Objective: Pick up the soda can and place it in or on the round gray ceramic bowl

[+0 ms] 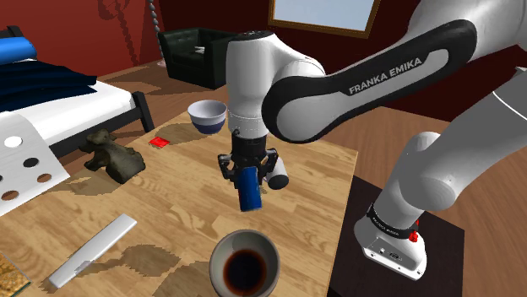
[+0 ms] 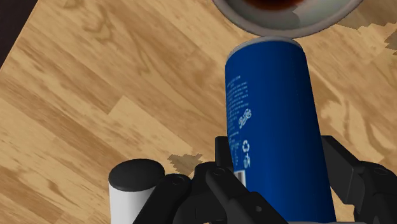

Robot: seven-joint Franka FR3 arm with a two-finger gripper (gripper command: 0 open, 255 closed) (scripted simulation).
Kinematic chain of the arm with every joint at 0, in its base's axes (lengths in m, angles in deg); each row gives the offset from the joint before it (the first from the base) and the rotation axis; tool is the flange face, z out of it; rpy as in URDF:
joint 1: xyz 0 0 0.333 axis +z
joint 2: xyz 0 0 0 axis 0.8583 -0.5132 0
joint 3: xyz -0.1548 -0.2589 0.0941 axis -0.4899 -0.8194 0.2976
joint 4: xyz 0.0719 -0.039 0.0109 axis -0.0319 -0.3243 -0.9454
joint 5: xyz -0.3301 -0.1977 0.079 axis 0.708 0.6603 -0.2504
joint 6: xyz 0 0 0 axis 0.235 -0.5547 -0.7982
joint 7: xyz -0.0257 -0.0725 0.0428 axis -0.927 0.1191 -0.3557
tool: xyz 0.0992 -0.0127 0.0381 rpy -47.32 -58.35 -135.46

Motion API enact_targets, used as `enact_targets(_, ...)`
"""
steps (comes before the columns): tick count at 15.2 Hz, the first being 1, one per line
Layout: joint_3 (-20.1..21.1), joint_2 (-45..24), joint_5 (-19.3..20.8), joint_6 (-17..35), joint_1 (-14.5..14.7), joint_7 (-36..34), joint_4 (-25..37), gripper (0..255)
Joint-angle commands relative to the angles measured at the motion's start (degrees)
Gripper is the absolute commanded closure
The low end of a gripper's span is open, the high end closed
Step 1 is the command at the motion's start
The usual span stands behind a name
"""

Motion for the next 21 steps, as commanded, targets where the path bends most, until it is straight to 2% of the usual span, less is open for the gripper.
enact_targets(1,1.9,0.49,-0.87,-0.47,1.31,-2.8,0.33,255)
enact_targets(10,11.67,-1.43,-2.33,-1.32,5.41,-16.29,4.62,255)
enact_targets(21,14.86,-6.74,-0.14,8.26,4.19,-18.39,-0.3,255)
